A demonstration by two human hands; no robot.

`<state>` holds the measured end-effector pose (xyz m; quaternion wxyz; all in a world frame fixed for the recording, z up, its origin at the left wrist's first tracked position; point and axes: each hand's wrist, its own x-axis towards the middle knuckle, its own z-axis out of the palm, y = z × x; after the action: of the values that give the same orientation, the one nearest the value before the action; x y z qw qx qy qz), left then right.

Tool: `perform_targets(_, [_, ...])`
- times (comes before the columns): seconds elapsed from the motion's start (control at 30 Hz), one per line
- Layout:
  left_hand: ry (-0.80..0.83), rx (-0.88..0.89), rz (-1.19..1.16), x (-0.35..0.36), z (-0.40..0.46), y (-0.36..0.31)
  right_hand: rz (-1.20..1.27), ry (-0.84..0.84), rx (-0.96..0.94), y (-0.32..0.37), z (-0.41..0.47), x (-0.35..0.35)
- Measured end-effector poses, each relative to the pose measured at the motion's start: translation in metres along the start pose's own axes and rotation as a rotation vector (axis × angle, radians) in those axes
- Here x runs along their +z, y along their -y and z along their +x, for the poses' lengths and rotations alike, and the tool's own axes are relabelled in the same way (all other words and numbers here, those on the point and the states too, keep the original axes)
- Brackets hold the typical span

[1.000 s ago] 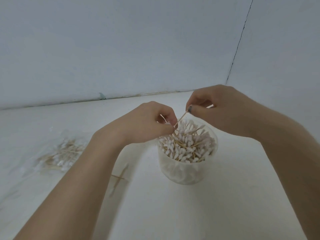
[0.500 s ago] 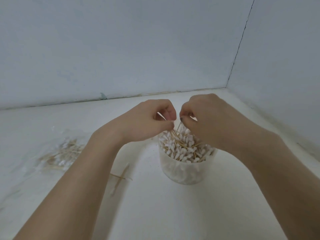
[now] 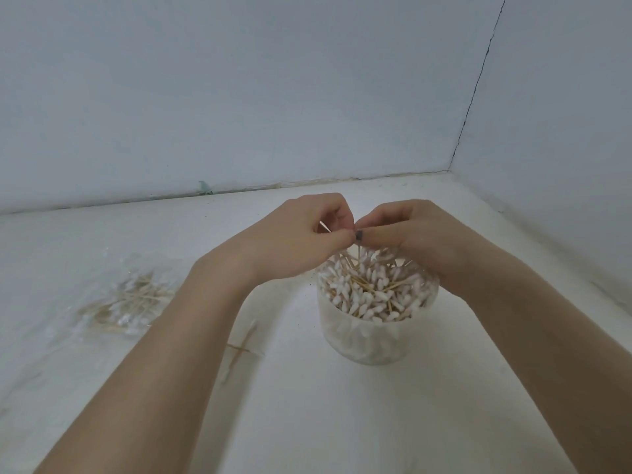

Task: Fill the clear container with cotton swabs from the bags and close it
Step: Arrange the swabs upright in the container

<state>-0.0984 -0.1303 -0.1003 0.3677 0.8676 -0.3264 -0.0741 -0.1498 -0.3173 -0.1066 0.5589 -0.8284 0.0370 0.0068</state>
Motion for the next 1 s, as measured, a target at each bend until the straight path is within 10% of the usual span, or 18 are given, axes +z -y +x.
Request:
perform_targets(0.33, [-0.07,-0.09,0.008,0.016,0.008,0.0,0.391,0.175,0.176,-0.009,0.011,-0.017])
perform_targets(1.0, [-0.063,-0.031,-0.045,0.009,0.002,-0.008,-0.124,0.162,0.094,0.014,-0.015,-0.052])
